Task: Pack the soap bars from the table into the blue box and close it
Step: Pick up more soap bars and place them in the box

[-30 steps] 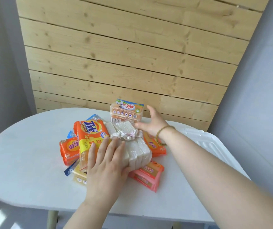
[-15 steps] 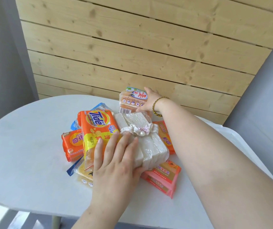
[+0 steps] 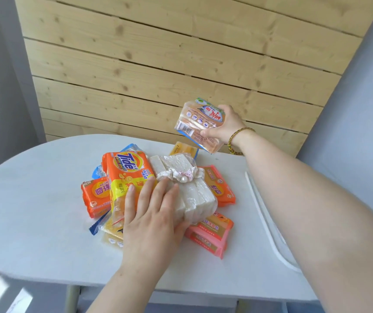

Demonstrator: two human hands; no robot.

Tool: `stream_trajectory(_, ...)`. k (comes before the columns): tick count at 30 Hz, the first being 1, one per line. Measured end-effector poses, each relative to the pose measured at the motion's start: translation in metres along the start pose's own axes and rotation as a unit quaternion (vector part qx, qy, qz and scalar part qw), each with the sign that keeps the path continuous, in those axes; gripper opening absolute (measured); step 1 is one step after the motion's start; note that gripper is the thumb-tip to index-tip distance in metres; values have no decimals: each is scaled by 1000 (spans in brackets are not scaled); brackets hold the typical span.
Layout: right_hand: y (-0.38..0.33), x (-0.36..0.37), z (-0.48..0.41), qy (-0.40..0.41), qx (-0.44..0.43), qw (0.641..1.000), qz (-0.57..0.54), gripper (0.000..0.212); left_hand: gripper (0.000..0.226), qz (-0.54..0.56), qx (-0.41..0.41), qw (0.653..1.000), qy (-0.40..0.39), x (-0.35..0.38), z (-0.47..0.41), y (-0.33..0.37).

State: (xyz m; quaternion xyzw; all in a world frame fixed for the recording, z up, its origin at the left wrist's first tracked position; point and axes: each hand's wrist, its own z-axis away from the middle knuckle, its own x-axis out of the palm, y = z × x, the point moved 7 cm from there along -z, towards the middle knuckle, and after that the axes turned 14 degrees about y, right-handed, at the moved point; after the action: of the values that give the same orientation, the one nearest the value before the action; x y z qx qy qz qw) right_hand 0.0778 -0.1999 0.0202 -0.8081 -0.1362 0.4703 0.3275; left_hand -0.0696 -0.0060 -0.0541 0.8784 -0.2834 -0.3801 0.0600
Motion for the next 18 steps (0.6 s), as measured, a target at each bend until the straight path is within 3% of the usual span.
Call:
stream_trajectory(4, 2, -61, 31, 24, -10, 999, -34, 86, 57, 40, -34, 998, 17, -14, 1, 10)
stream_trajectory(9, 25, -148, 91, 57, -14, 997, -54, 81, 42, 202, 51, 976, 61, -35, 22, 63)
stream_trajectory(13, 70, -208, 142, 78, 23, 994, -77, 66, 32, 309, 137, 940, -49, -14, 56, 127)
stream_trajectory(16, 121, -243, 180, 99, 77, 989, -81, 66, 22, 312, 130, 924, -176, 22, 85, 159)
stream_trajectory(18, 156, -257, 204, 104, 108, 986, -74, 70, 19, 308, 132, 917, -217, 42, 99, 171)
